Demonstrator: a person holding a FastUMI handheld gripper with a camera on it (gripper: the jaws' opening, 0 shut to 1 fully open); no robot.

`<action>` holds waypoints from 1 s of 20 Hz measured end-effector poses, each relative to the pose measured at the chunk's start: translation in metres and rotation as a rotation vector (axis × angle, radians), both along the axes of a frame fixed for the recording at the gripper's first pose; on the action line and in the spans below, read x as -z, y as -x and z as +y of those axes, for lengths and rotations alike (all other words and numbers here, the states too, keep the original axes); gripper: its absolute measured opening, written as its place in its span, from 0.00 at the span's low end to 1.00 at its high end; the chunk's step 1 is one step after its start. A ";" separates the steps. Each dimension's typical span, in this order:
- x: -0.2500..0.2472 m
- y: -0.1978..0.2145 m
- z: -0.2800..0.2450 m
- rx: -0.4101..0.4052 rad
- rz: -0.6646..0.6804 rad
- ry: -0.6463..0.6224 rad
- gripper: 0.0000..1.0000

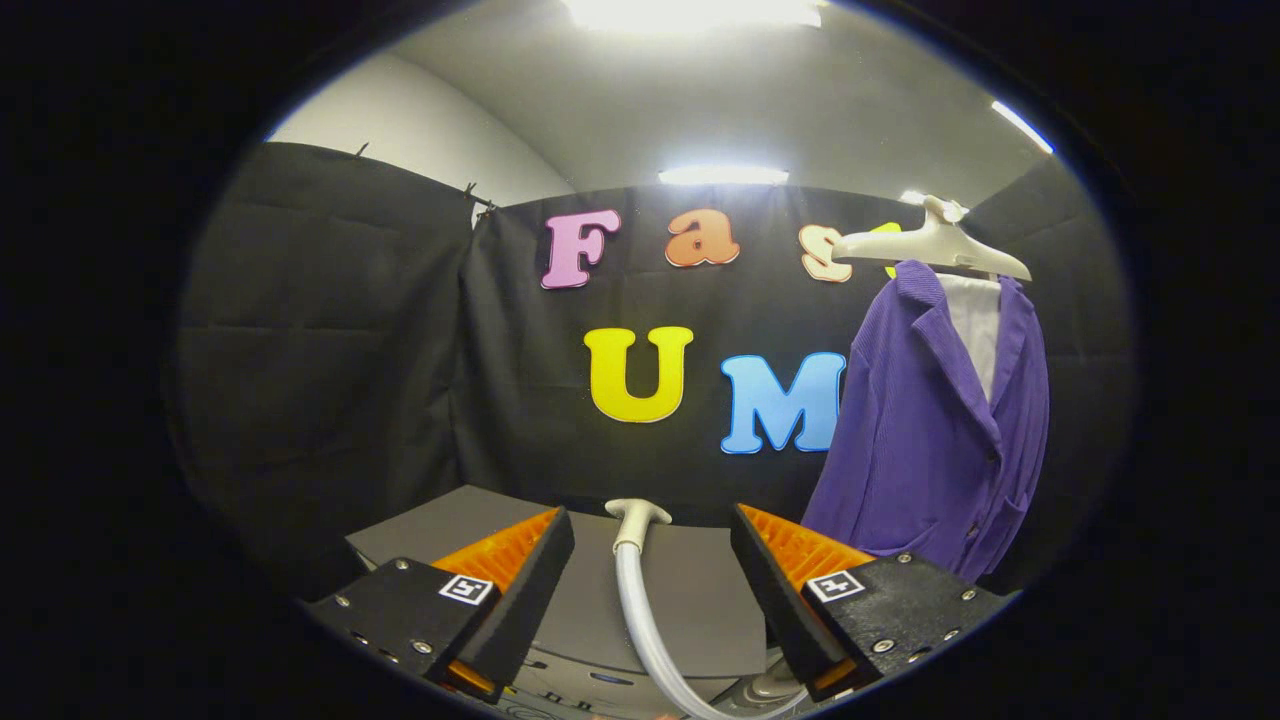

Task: Iron the clothes twice with a garment steamer, once on the left side and once on the right side.

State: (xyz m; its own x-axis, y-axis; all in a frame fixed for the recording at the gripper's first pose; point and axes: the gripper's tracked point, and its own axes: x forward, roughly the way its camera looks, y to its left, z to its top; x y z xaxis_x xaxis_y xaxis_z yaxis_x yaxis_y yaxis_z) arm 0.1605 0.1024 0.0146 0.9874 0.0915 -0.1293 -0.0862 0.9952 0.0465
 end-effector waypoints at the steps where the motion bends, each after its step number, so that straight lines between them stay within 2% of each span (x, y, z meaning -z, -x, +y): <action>1: -0.003 -0.013 0.002 0.003 0.010 -0.057 0.97; 3: -0.003 -0.037 -0.013 0.072 0.031 -0.130 0.97; 6: 0.012 -0.075 -0.028 0.162 0.074 -0.176 0.96; 9: 0.039 -0.117 -0.021 0.178 0.173 -0.222 0.95; 12: 0.077 -0.160 -0.007 0.180 0.334 -0.212 0.95; 14: 0.104 -0.184 0.004 0.192 0.446 -0.248 0.95; 16: 0.130 -0.197 0.016 0.212 0.553 -0.309 0.95; 20: 0.179 -0.212 0.024 0.224 0.731 -0.287 0.94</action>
State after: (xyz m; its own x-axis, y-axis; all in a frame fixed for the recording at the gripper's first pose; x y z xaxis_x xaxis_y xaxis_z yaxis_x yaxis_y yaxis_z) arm 0.3722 0.1268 -0.1641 0.6616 0.0297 -0.7493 0.2638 0.9261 0.2697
